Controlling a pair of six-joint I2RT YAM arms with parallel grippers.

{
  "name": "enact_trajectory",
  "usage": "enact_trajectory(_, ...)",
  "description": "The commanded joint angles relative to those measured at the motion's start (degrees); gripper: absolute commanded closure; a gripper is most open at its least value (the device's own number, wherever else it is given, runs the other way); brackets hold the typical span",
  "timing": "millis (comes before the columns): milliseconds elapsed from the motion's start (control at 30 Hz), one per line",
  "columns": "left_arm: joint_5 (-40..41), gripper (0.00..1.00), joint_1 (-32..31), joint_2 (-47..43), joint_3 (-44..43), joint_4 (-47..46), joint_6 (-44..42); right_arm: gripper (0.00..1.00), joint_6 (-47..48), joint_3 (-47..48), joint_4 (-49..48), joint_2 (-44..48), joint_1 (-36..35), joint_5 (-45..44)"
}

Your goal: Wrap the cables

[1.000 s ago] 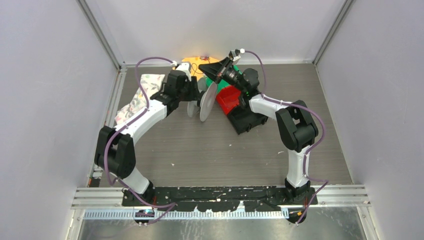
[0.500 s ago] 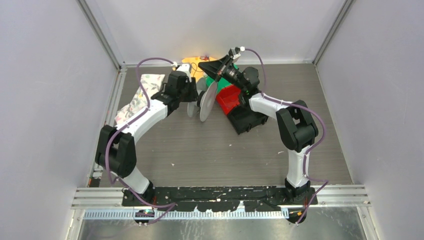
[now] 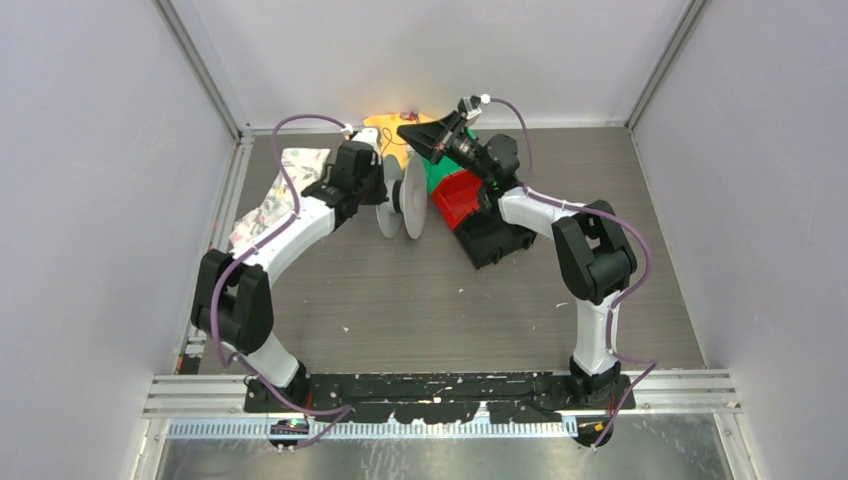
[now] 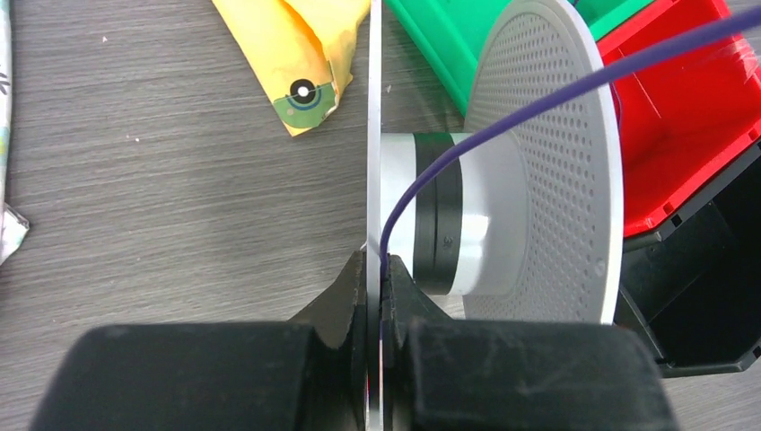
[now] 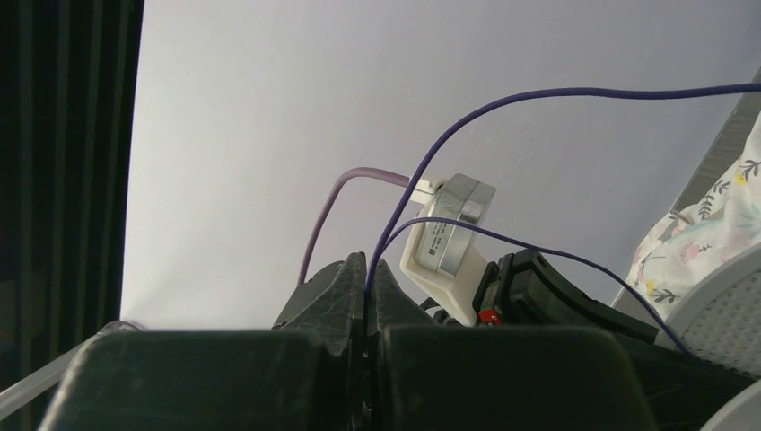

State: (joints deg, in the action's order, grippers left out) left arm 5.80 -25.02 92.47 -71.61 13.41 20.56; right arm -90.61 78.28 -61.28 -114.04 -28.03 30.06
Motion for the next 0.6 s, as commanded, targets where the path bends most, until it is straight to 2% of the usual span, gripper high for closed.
enact_trajectory(0, 1.0, 1.00, 0.0, -0.8, -3.2, 1.5, -0.6, 0.99, 0.7, -1.5, -1.2, 1.9, 1.6, 0.3)
enact_trajectory(33, 0.1, 0.99, 0.0, -1.2, -3.4, 2.0, -1.6, 0.94, 1.7, -1.9, -0.3, 2.6, 2.4, 1.2)
enact_trajectory(167, -2.6, 0.99, 0.3, -2.4, -9.5, 12.5, -10.2, 0.39, 10.4, -5.7, 11.5, 8.0, 7.7, 6.5)
enact_trajectory(200, -3.7, 0.99, 0.8, -2.8, -12.1, 16.6, -11.9, 0.33, 13.1, -6.2, 15.9, 9.8, 9.1, 8.0)
enact_trajectory(267, -6.3, 0.99, 2.0, -3.8, -15.6, 23.0, -13.8, 0.24, 20.0, -6.2, 26.5, 13.6, 11.4, 11.4)
enact_trajectory(333, -6.6, 0.99, 3.3, -4.9, -19.1, 28.7, -14.7, 0.11, 31.1, -4.9, 41.4, 17.6, 12.2, 13.7)
enact_trajectory(367, -6.3, 1.00, 3.7, -6.0, -20.4, 30.7, -15.2, 0.06, 38.4, -3.6, 51.1, 19.5, 12.1, 13.2)
enact_trajectory(433, -2.8, 0.99, 4.2, -8.4, -22.4, 33.7, -16.0, 0.02, 50.7, -1.1, 67.0, 22.9, 11.3, 9.7)
enact_trajectory(500, -1.2, 1.00, 4.3, -11.5, -23.2, 34.7, -16.5, 0.02, 57.2, -0.2, 73.8, 25.6, 10.6, 5.2)
enact_trajectory(567, -1.5, 0.99, 4.5, -14.7, -23.7, 34.6, -16.3, 0.02, 59.8, -0.7, 74.7, 27.8, 10.4, 1.6)
